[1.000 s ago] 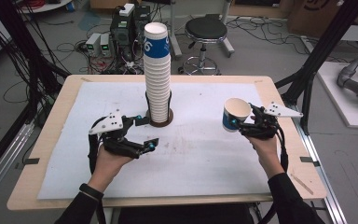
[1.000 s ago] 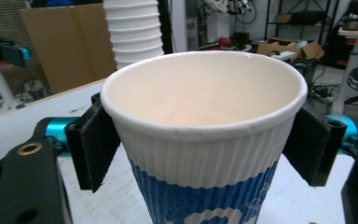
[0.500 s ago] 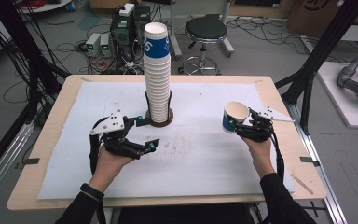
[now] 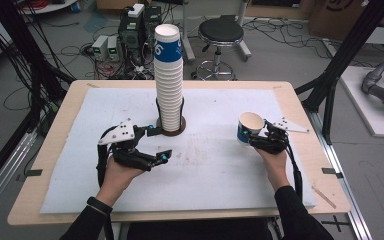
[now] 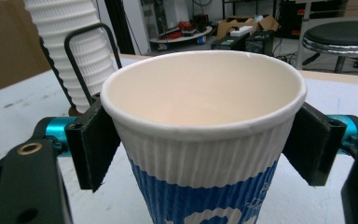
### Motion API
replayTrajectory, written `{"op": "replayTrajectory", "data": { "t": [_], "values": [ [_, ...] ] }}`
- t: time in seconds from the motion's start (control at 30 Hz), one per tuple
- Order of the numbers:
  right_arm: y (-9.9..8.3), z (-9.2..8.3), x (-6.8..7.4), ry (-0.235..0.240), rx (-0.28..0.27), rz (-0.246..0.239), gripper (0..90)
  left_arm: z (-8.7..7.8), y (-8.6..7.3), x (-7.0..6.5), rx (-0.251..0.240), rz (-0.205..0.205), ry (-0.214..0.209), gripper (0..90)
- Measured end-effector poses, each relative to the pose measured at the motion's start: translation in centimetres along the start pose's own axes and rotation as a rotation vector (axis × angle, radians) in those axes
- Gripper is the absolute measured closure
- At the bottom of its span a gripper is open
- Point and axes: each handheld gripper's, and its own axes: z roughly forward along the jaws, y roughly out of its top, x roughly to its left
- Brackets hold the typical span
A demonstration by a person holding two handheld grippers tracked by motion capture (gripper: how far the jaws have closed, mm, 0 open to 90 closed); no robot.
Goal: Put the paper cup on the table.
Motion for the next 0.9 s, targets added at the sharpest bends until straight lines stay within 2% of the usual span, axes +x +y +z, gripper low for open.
{"op": "replayTrajectory", "data": {
  "t": [0.1, 0.47, 0.9],
  "values": [
    [-0.3, 0.3, 0.1, -0.011, 0.018, 0.006, 20.1, 0.0, 0.0, 0.0, -0.001, -0.004, 0.002, 15.5],
    [-0.9, 1.2, 0.2, -0.072, 0.045, -0.031, 20.1, 0.0, 0.0, 0.0, 0.001, 0.003, -0.005, 15.5],
    [-1.3, 1.6, -0.2, -0.107, 0.085, -0.032, 20.0, 0.1, -0.1, -0.1, 0.004, 0.005, -0.01, 15.5]
  ]
}}
